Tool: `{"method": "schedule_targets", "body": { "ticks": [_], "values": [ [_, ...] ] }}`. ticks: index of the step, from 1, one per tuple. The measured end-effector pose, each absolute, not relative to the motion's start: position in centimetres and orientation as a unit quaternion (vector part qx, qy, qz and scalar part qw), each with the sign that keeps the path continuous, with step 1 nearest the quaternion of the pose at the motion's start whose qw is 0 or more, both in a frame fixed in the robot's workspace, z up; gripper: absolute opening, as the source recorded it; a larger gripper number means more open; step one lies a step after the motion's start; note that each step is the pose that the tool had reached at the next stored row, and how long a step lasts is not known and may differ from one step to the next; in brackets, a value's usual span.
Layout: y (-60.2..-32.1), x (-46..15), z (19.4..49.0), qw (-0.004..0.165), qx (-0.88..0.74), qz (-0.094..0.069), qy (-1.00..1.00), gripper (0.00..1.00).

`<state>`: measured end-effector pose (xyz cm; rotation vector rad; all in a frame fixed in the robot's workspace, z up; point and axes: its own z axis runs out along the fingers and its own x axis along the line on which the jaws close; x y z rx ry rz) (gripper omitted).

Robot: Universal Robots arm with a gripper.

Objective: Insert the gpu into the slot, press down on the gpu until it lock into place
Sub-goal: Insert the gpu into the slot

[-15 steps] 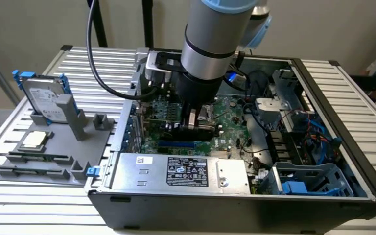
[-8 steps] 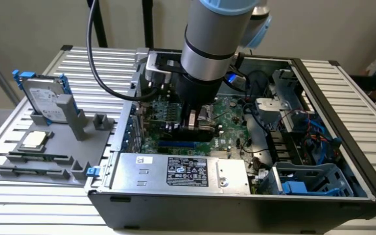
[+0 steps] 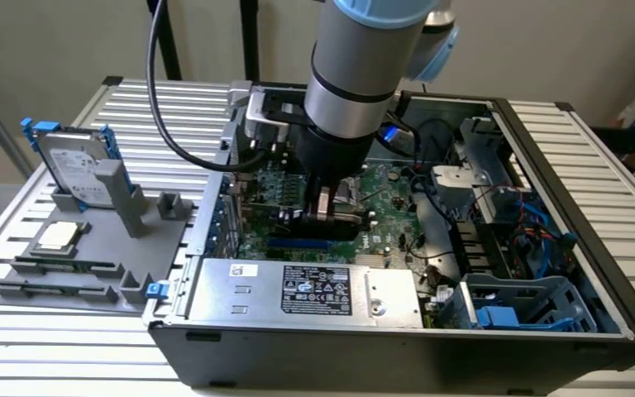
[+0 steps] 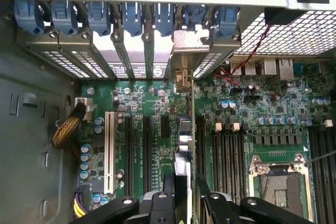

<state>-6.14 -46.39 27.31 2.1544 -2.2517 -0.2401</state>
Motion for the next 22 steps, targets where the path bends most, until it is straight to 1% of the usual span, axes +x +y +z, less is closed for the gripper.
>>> {"method": "schedule_targets", "body": {
  "ticks": [22],
  "values": [
    [-46.26, -6.55, 27.03, 0.011, 0.689, -0.077, -0.721, 0.26]
  ]
}}
